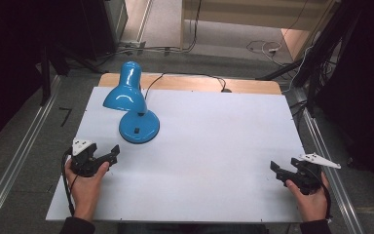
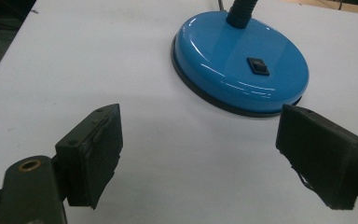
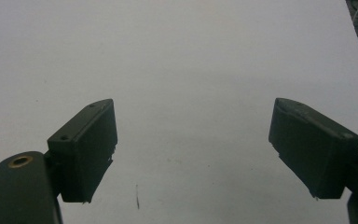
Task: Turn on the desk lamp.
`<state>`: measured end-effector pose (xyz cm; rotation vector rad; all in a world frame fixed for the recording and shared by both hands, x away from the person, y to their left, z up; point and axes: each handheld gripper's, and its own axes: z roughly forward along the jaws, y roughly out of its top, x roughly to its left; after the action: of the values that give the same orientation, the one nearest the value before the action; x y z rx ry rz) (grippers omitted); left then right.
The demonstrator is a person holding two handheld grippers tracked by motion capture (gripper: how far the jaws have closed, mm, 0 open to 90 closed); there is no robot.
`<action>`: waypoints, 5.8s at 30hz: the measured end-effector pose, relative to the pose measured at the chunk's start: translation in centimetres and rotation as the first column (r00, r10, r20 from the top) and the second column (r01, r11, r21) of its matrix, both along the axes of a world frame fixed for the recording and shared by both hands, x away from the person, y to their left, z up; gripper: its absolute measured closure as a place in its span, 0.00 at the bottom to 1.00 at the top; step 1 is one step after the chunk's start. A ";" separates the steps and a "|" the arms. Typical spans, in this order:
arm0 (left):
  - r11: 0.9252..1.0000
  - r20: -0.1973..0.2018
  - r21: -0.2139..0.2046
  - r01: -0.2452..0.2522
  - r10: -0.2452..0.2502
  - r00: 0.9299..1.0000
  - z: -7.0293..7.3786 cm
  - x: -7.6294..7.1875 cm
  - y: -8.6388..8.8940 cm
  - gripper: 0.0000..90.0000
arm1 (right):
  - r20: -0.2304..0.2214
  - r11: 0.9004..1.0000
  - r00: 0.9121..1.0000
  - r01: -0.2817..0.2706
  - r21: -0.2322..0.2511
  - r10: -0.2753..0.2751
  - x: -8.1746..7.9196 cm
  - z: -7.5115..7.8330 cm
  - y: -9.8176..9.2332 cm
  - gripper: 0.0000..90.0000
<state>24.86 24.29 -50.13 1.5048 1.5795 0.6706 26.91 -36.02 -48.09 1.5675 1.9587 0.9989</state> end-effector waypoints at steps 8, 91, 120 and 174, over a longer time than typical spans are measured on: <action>1.000 0.010 -0.014 0.006 -0.006 1.000 0.2 0.5 -0.4 0.19 | 0.001 1.000 1.000 -0.006 0.003 0.006 -0.1 0.1 0.1 0.16; 0.998 0.051 0.006 0.057 -0.057 0.997 1.1 5.6 -3.7 0.40 | -0.005 1.000 1.000 -0.006 0.022 0.006 0.1 0.0 -0.1 0.16; 0.990 0.030 0.040 0.135 -0.137 0.990 1.1 7.8 -5.2 1.00 | -0.006 1.000 1.000 -0.012 0.019 0.012 0.1 0.0 -0.1 0.16; 0.985 -0.019 0.083 0.154 -0.153 0.988 -0.1 8.0 -5.8 1.00 | -0.013 1.000 1.000 -0.013 0.027 0.013 0.0 0.0 -0.3 0.16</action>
<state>32.83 18.50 -50.26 1.6769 1.4428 0.6472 26.95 -36.31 -48.13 1.5823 1.9746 1.0268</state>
